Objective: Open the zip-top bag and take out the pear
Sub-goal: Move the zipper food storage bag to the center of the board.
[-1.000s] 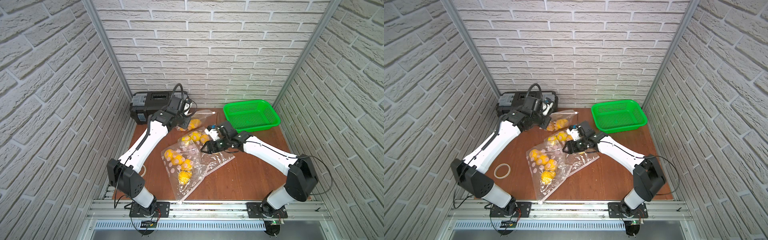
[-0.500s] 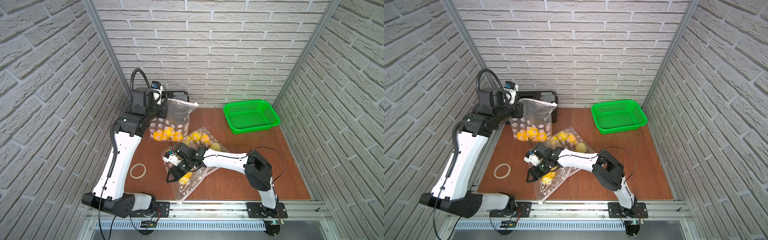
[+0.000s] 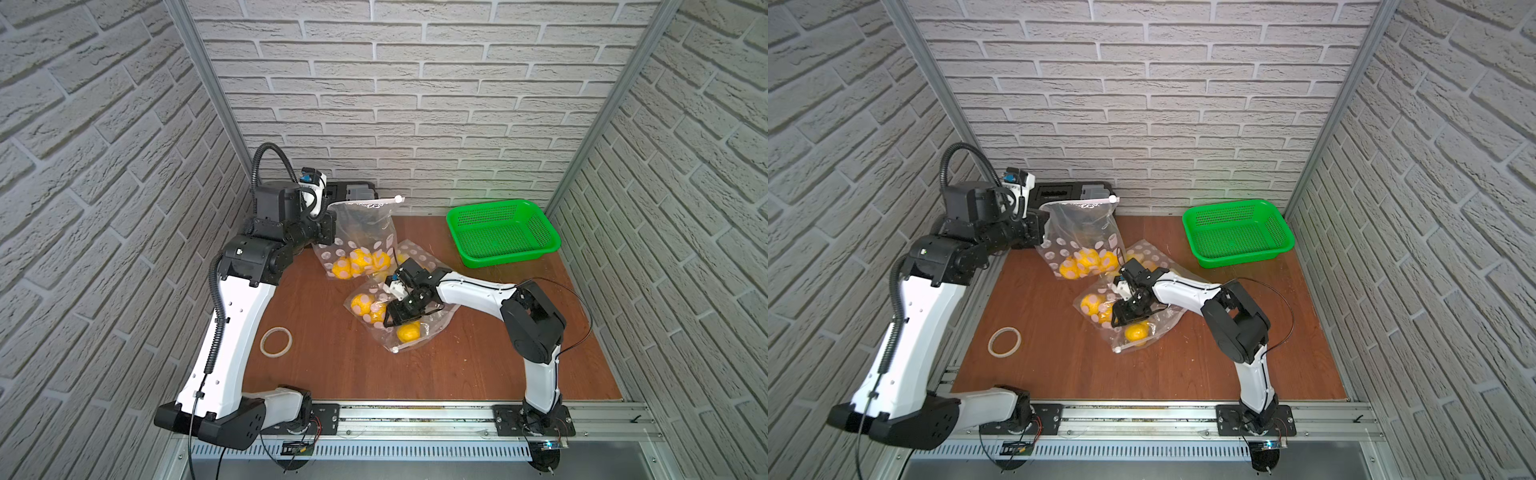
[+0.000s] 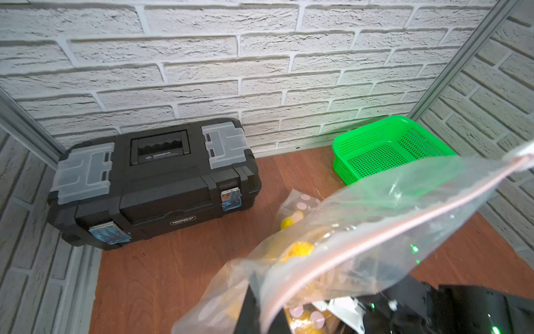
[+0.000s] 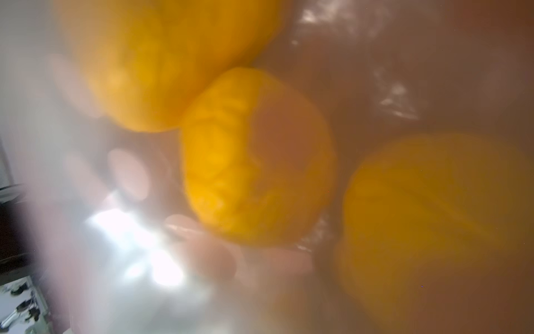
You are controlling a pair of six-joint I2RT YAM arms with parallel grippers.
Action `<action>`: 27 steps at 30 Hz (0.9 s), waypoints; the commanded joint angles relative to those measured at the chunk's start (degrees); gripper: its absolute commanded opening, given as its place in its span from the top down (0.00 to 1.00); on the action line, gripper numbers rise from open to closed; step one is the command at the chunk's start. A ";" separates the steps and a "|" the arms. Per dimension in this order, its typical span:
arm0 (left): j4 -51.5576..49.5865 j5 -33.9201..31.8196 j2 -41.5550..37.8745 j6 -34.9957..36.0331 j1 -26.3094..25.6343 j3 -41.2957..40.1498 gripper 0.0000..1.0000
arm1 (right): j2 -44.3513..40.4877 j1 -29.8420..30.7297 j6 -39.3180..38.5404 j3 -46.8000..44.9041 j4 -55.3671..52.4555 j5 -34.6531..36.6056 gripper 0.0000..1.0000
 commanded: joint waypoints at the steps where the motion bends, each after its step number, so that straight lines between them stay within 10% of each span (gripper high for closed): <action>1: 1.28 2.88 -1.84 -1.34 0.13 -1.76 1.00 | 1.97 -3.66 -5.36 2.17 -3.60 4.76 0.43; 18: 4.84 19.05 -7.86 -4.44 -1.81 -7.70 1.00 | 22.05 -13.45 -3.27 39.86 -3.14 6.72 0.46; 27: 6.15 27.35 -6.36 -4.09 -5.11 -11.98 1.00 | 5.61 -14.21 -6.18 33.92 -4.07 -5.47 0.36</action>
